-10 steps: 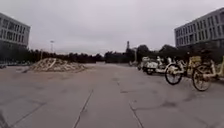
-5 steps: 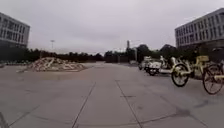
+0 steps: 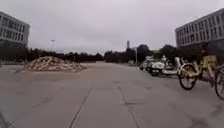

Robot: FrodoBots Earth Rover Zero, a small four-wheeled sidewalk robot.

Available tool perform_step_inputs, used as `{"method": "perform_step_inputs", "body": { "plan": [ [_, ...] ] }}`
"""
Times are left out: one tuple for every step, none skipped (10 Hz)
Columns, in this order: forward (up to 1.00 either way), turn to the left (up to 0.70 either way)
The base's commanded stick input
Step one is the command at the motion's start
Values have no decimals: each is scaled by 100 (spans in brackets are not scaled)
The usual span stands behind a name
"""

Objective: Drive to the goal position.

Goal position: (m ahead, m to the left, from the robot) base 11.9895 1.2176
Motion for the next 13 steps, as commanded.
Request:
{"method": "perform_step_inputs", "body": {
  "plan": [
    [70,-12],
    [70,-4],
    [70,0],
    [70,0],
    [70,0],
    [70,0],
    [70,0],
    [70,0],
    [70,0],
    [70,0],
    [70,0],
    [70,0],
    [70,0]
  ]
}}
